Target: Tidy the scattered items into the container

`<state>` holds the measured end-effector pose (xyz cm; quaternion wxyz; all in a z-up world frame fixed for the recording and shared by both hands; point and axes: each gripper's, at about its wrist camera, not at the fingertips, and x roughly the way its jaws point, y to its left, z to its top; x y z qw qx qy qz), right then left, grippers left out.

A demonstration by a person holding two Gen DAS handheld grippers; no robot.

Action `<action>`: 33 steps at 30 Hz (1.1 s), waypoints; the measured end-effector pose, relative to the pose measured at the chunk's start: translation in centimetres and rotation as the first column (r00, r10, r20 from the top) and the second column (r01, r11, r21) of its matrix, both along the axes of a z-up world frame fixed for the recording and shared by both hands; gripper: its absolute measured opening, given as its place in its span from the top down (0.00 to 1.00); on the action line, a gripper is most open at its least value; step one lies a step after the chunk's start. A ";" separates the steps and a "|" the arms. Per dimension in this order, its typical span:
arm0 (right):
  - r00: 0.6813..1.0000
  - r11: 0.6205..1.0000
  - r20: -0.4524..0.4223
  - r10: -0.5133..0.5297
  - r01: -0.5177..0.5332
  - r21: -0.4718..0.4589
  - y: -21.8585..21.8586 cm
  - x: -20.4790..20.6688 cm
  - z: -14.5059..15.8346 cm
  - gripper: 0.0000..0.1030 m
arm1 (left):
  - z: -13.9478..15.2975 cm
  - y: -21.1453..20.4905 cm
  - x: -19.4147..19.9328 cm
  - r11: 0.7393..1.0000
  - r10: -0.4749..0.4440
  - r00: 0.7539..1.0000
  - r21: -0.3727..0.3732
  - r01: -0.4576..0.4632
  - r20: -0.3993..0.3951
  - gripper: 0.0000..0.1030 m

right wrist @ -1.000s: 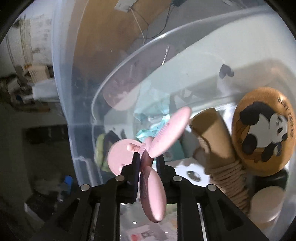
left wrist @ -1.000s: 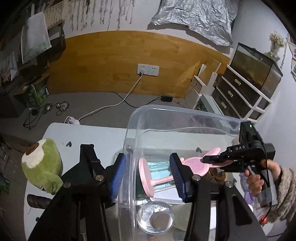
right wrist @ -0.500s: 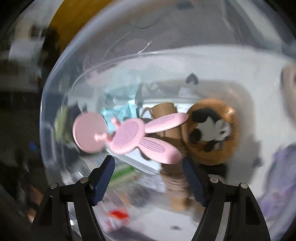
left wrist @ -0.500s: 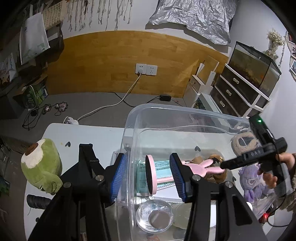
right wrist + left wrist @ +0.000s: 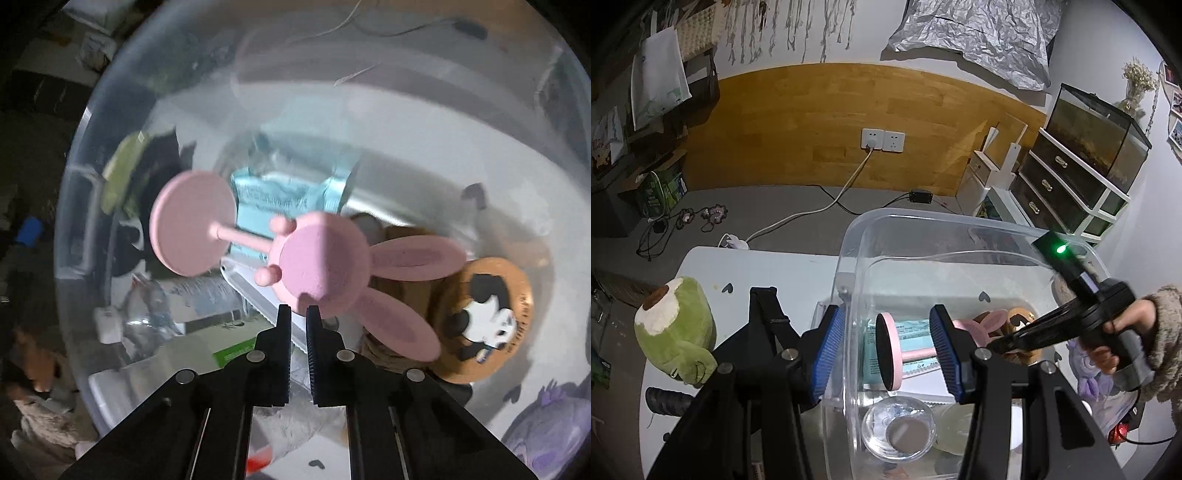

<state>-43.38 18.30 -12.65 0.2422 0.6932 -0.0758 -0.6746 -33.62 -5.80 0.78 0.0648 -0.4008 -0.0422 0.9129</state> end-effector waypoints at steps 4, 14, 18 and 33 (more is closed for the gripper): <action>1.000 1.000 0.022 0.001 -0.001 -0.004 -1.1 -0.3 -0.9 0.91 | -0.2 -0.2 0.0 1.000 0.007 1.000 -0.004 -0.007 0.004 0.53; 0.998 1.000 0.070 -0.002 0.004 -0.024 -3.5 -1.1 -3.0 0.95 | -0.6 -0.3 -0.2 1.000 0.007 1.000 0.001 -0.007 0.015 0.53; 0.996 0.997 0.076 -0.044 0.049 -0.061 -2.7 -1.4 -2.8 0.95 | -0.6 -0.2 -0.2 1.000 0.006 1.000 0.002 -0.006 0.016 0.53; 0.938 0.943 -0.161 -0.308 0.278 -0.183 4.6 2.1 7.4 0.86 | 0.3 1.3 1.1 0.997 0.005 0.999 -0.070 -0.008 -0.041 0.13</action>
